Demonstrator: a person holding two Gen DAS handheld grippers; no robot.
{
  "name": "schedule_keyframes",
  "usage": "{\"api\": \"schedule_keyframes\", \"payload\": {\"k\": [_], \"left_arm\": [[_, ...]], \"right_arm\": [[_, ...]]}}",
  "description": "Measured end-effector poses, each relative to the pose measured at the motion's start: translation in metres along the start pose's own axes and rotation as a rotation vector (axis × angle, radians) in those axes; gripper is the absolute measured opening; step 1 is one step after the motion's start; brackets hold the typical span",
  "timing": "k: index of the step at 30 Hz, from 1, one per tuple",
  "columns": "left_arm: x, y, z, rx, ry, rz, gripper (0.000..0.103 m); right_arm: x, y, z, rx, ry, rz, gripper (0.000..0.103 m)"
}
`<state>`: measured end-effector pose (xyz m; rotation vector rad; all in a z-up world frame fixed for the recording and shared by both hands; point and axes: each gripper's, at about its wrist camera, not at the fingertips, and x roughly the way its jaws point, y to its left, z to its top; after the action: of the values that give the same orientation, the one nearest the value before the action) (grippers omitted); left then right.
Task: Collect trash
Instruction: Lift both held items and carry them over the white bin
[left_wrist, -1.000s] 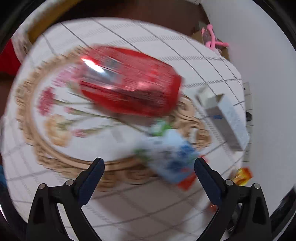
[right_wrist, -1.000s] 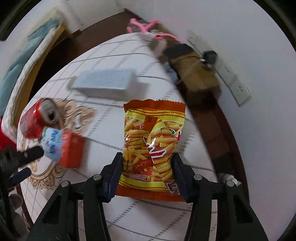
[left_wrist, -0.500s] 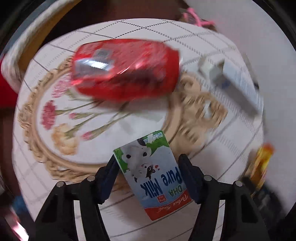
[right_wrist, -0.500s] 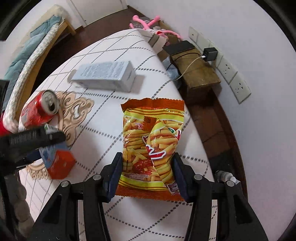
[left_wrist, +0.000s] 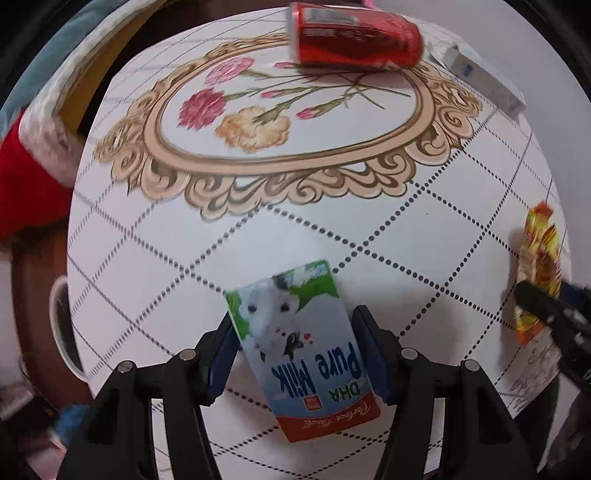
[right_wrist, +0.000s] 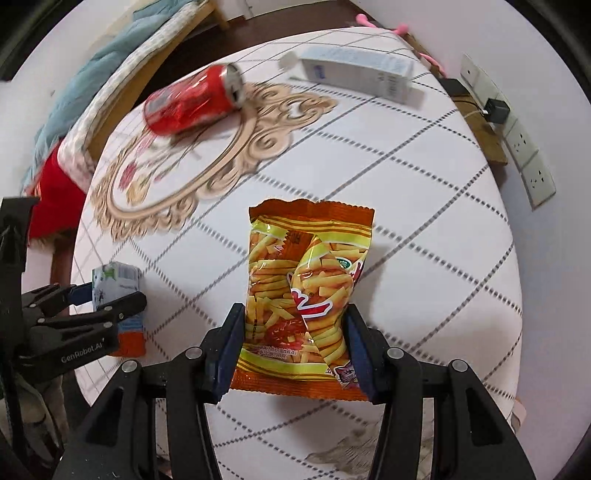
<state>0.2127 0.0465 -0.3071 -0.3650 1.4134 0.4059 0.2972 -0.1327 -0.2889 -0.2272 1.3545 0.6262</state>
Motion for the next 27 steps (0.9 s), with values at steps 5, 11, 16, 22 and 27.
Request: {"api": "schedule_keyframes", "payload": {"k": [5,11,16,22,27], "left_arm": [[-0.001,0.005,-0.01,-0.062,-0.022,-0.006,0.058],[-0.003,0.017,-0.023,-0.177,-0.047,-0.004,0.052],[0.003,0.014,-0.034,-0.197,-0.068,-0.002,0.045],[0.007,0.039,-0.025,-0.199,-0.082,0.001,0.045],[-0.002,0.041,-0.041,-0.208,-0.099,0.027,0.045]], "right_arm": [[0.006,0.007,-0.002,0.011,0.002,-0.026,0.06],[0.01,0.002,0.005,0.068,0.006,-0.03,0.074],[0.012,0.007,0.004,0.093,-0.025,-0.082,0.074],[0.014,0.018,-0.002,0.074,-0.064,-0.183,0.065],[0.014,0.022,-0.007,0.052,-0.086,-0.235,0.054]]}}
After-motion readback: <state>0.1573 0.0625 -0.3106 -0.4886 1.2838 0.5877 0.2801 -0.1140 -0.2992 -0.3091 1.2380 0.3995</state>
